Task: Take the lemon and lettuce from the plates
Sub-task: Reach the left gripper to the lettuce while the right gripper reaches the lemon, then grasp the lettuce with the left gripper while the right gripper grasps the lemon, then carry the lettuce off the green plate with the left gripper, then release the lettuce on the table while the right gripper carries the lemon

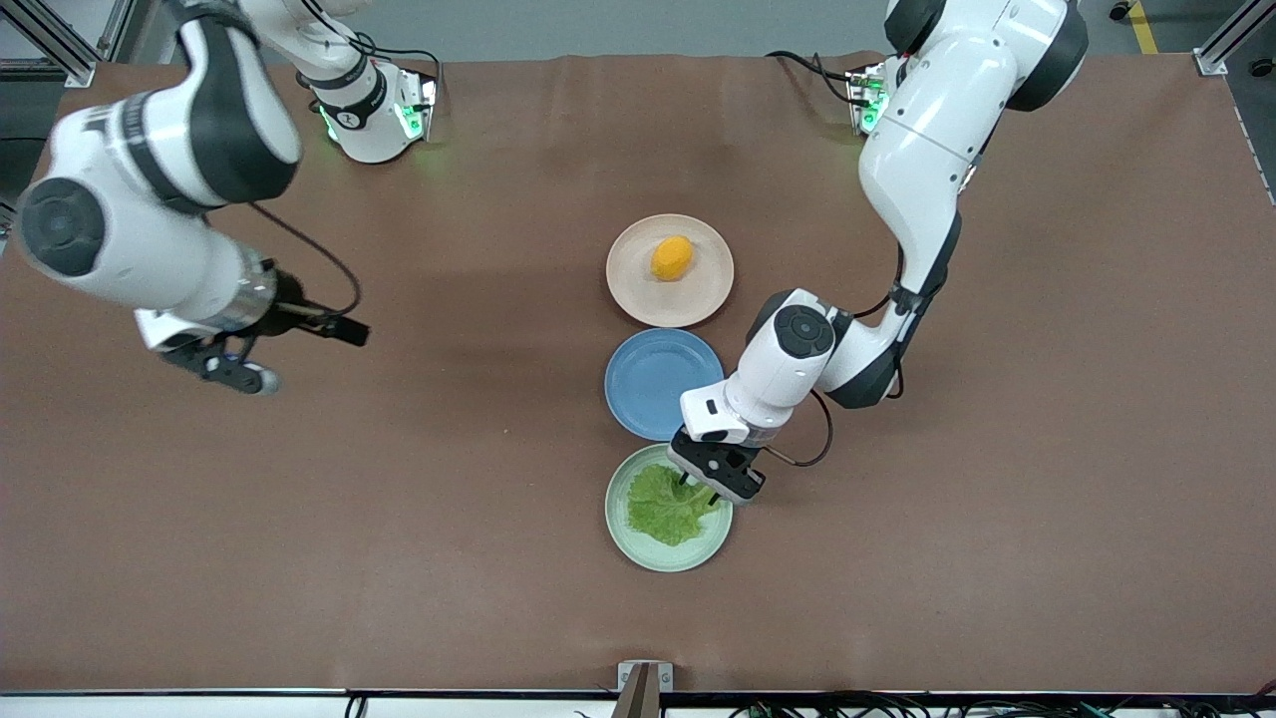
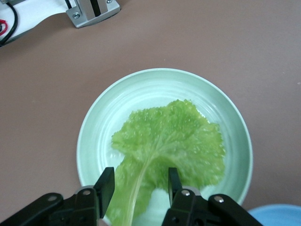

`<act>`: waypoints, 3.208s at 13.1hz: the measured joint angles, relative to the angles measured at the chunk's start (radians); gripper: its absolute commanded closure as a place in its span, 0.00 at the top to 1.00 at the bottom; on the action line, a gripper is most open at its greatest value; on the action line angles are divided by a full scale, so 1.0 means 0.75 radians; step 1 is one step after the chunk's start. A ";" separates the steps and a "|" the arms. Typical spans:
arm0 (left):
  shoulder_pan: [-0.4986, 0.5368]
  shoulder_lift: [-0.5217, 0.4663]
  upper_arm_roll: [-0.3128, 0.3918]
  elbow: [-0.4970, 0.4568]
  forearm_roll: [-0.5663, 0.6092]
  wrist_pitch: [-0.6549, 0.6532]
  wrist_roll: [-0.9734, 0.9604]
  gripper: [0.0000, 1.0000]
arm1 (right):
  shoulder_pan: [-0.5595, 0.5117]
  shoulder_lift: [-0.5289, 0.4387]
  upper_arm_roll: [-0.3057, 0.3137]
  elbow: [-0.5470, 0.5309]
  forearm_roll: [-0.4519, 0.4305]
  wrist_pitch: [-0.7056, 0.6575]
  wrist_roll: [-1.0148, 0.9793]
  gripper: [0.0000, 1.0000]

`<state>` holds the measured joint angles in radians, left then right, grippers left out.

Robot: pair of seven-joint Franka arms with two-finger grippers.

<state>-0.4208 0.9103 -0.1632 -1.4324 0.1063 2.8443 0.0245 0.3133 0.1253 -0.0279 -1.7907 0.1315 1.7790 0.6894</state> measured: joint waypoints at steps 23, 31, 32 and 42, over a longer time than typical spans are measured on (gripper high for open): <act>0.281 -0.527 0.020 -0.091 0.091 -0.948 -0.116 0.00 | 1.016 0.699 -0.004 0.058 -0.131 0.852 1.452 0.65; 0.532 -0.630 0.021 -0.648 0.129 -0.638 -0.119 0.03 | 1.009 0.670 -0.038 0.095 -0.150 0.731 1.378 0.01; 0.554 -0.630 0.021 -0.722 0.135 -0.549 -0.119 0.06 | 0.967 0.636 -0.044 0.105 -0.151 0.681 1.305 0.01; 0.618 -0.831 0.016 -0.774 0.164 -0.443 -0.121 1.00 | 0.218 0.397 -0.058 -0.051 -0.151 0.520 0.031 0.01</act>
<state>0.0424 0.2871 -0.1515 -2.0127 0.2296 2.5121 -0.0660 0.4764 0.4231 -0.0712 -1.8290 0.0185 2.1690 0.7126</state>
